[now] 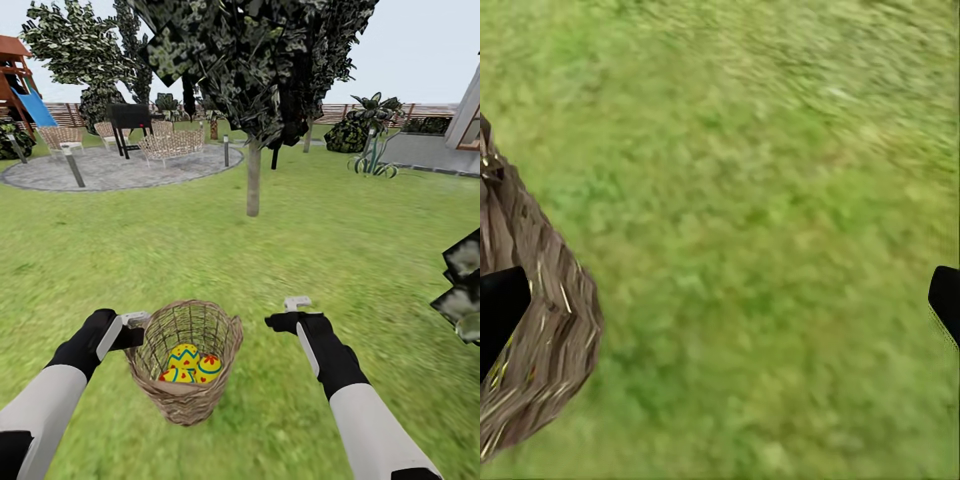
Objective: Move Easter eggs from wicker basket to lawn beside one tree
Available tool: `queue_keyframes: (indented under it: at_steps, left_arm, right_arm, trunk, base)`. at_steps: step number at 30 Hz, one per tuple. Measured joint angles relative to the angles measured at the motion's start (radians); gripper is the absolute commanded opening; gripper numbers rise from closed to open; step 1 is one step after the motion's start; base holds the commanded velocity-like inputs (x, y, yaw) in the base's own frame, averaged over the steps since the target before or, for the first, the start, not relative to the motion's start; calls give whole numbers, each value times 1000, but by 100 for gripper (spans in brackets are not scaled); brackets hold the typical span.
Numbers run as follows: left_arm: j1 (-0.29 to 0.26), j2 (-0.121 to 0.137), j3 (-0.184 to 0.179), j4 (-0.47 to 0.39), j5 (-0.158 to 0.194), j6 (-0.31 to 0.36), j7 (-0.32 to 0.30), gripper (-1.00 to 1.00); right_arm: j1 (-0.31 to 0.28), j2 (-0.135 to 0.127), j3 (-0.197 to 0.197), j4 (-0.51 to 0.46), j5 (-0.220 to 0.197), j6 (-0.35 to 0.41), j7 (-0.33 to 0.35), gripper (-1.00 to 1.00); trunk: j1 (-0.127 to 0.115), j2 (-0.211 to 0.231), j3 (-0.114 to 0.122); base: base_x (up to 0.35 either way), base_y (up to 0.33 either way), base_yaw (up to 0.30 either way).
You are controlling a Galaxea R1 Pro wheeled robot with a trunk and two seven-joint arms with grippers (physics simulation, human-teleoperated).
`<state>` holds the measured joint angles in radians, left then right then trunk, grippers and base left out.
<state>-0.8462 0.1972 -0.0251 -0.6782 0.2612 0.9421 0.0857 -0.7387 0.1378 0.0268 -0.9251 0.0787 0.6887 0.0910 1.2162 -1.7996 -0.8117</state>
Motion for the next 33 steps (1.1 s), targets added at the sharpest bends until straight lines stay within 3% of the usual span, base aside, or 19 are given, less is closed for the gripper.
queue_keyframes:
  at_steps: [2,5,9,13,33]
  left_arm:
    - [0,0,0,0,-12,0,0,-100]
    - [0,0,0,-1,12,-1,0,-100]
    - [0,0,0,-1,-9,0,1,-100]
    - [0,0,0,-3,6,-1,0,-100]
    - [0,-3,0,-3,1,0,0,-100]
  right_arm:
    - [1,-1,-1,1,-1,0,0,100]
    - [0,0,0,0,0,0,1,100]
    - [0,-1,2,3,1,1,-3,100]
    - [0,0,0,1,1,0,-2,100]
    - [0,-2,0,3,0,0,-2,100]
  trunk:
    - [0,0,0]
    - [0,0,0]
    - [0,0,0]
    - [0,0,0]
    - [0,0,0]
  base:
    - [326,0,-167]
    - [326,0,-23]
    - [325,0,-1]
    - [326,0,0]
    - [326,0,0]
